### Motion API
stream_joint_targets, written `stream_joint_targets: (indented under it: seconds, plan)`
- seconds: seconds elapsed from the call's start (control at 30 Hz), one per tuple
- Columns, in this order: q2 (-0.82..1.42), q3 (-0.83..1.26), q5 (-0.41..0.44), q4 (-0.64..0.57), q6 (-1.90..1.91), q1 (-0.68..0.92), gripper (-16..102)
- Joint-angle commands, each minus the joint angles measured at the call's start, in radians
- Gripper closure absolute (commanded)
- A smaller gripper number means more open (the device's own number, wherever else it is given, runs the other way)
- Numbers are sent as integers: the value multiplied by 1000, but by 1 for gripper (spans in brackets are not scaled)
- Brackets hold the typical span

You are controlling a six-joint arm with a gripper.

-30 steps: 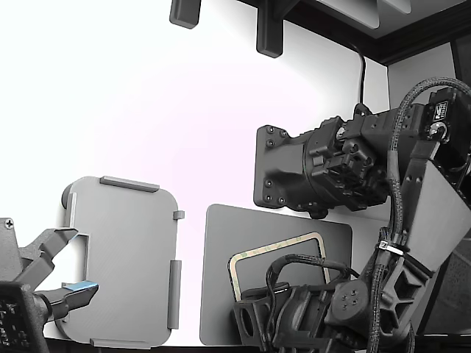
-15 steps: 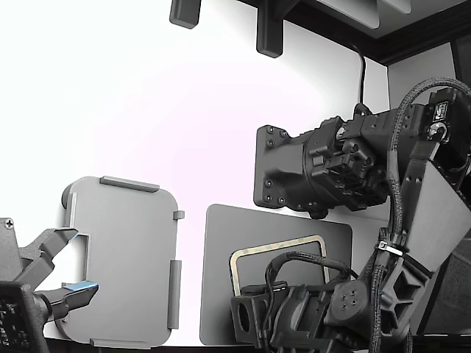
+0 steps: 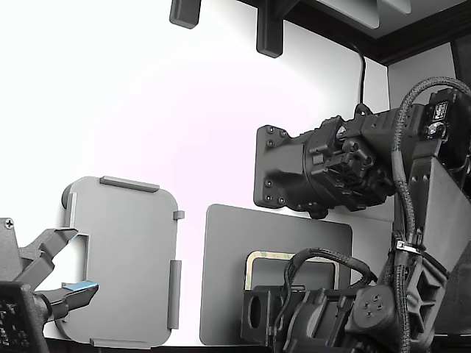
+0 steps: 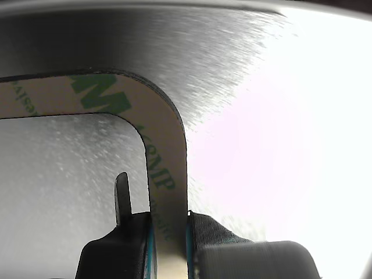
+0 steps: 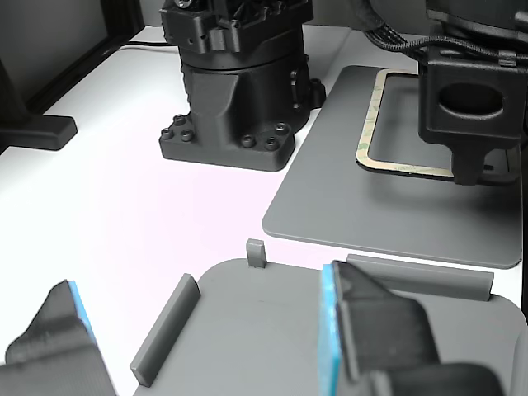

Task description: Move top rectangular frame to the holder.

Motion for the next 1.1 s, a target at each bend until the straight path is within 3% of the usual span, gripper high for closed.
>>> stream_joint_targets:
  seconds: [0.0, 0.2, 1.07]
  plan:
    - [14, -98, 31, 74, 124, -32, 97]
    - [18, -199, 57, 156, 307, -78, 97]
    - [117, -256, 109, 158, 742, -348, 97]
